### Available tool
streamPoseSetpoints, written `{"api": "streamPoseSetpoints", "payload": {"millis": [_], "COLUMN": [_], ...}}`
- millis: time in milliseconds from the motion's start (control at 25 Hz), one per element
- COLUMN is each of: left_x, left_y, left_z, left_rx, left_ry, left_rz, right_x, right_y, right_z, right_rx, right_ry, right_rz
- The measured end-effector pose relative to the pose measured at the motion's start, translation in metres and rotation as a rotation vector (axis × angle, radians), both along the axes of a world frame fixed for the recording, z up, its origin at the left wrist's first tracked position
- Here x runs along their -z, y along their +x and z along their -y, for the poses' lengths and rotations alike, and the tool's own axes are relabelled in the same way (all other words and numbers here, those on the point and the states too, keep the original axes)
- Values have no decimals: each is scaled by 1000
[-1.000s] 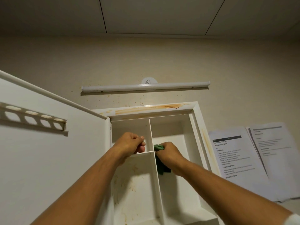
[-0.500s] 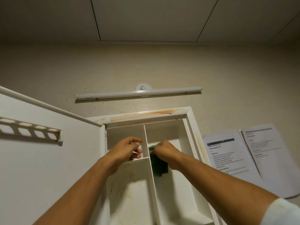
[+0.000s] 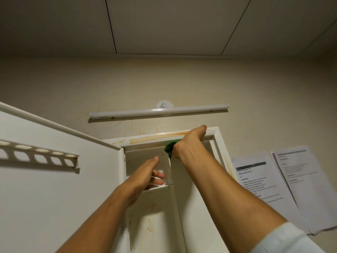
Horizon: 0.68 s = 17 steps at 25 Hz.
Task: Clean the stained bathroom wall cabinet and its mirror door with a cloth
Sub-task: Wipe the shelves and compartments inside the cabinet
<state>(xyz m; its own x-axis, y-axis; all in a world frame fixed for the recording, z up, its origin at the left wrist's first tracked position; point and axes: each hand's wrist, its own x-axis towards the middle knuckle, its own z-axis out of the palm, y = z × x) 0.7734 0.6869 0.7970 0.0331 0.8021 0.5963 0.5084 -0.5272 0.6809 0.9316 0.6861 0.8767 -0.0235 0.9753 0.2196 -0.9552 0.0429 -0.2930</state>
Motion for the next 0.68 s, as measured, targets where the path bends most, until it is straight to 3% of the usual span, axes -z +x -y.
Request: {"api": "streamPoseSetpoints", "payload": {"millis": [120, 360, 480, 600, 680], "left_x": [-3, 2, 0, -3, -1], "left_y": [-1, 4, 1, -4, -1], "left_z": [0, 5, 1, -1, 0], "left_rx": [1, 17, 41, 46, 48], "left_ry": [0, -9, -16, -7, -16], "left_rz": [-4, -54, -13, 10, -12], "right_x": [-6, 18, 15, 14, 19], "right_y": [-7, 17, 29, 37, 51], "right_z": [-6, 1, -21, -29, -17], "right_rx": [40, 69, 214, 100, 73], "right_ry": [-40, 78, 91, 44, 133], "right_rz": [-35, -106, -57, -134, -144]}}
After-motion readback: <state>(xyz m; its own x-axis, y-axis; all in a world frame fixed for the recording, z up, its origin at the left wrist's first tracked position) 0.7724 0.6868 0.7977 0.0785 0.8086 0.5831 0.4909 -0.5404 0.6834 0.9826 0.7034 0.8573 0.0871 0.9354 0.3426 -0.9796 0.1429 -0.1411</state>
